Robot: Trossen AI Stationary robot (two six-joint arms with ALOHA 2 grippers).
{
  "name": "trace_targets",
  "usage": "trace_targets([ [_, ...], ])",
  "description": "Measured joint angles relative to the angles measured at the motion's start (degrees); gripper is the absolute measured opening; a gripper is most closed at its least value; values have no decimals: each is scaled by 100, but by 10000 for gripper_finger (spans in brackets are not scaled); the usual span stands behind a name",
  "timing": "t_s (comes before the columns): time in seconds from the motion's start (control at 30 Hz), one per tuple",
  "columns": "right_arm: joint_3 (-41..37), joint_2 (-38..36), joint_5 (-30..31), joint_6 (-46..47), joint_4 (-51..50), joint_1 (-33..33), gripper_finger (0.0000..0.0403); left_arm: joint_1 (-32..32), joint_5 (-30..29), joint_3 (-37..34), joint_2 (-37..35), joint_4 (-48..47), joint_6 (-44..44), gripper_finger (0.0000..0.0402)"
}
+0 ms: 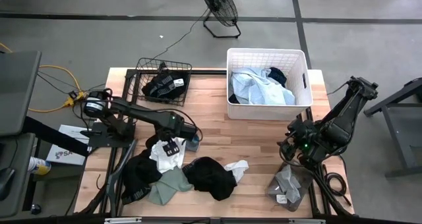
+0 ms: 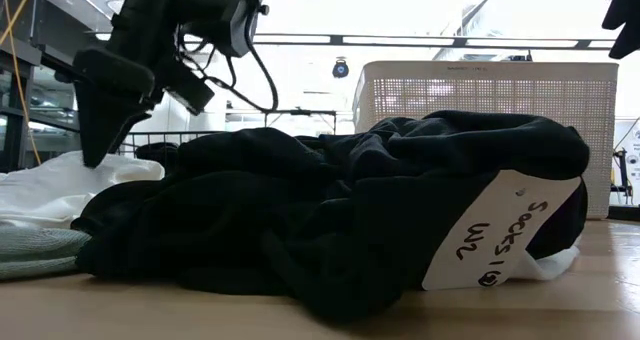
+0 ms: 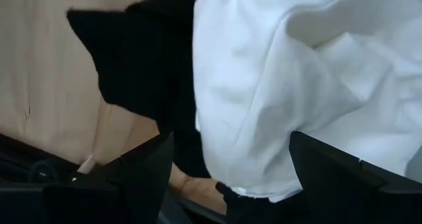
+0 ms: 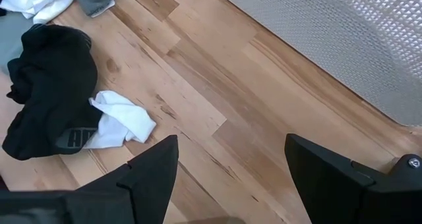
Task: Pick & Place Cloths
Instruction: Put the white boxer shorts into the black wire basket
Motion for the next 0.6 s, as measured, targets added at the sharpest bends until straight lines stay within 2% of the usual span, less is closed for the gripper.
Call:
trace_targets([
  [0.13,0,0,-12,0,18,1,270,-2,53,-4,144,48,0,281],
  [0.23,0,-1,-14,12,33,1,270,0,111,-3,168,111,3,245],
  [0.4,0,-2,-16,30,44,1,270,0,141,-2,174,90,26,155],
  [0.6,0,-2,-16,41,55,1,270,-2,284,0,174,93,111,23],
])
